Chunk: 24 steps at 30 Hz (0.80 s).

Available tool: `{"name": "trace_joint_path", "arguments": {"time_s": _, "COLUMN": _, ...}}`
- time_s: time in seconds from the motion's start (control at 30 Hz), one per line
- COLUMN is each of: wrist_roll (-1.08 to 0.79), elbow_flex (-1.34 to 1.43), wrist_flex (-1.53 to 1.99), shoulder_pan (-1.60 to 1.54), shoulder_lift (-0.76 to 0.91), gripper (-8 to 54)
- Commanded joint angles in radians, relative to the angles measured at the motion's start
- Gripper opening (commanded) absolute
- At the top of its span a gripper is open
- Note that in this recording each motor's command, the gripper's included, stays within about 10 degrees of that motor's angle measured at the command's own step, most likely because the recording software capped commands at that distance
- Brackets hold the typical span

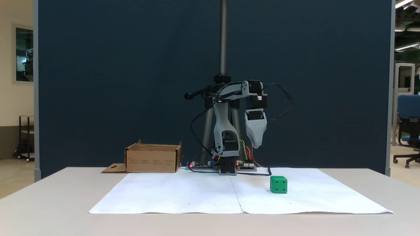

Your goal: Grasp a green dice and put it in the bin.

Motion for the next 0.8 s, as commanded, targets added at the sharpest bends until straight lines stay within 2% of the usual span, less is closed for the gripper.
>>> {"name": "trace_joint_path", "arguments": {"time_s": 0.0, "wrist_roll": 0.095, "elbow_flex": -0.06, "wrist_flex": 0.061, "shoulder_pan": -0.035, "shoulder_lift": -0.008, "gripper": 36.0}}
{"name": "trace_joint_path", "arguments": {"time_s": 0.27, "wrist_roll": 0.192, "elbow_flex": -0.163, "wrist_flex": 0.049, "shoulder_pan": -0.064, "shoulder_lift": -0.103, "gripper": 36.1}}
{"name": "trace_joint_path", "arguments": {"time_s": 0.43, "wrist_roll": 0.232, "elbow_flex": -0.186, "wrist_flex": -0.009, "shoulder_pan": -0.087, "shoulder_lift": -0.138, "gripper": 38.8}}
{"name": "trace_joint_path", "arguments": {"time_s": 0.77, "wrist_roll": 0.244, "elbow_flex": -0.186, "wrist_flex": -0.083, "shoulder_pan": -0.129, "shoulder_lift": -0.264, "gripper": 40.3}}
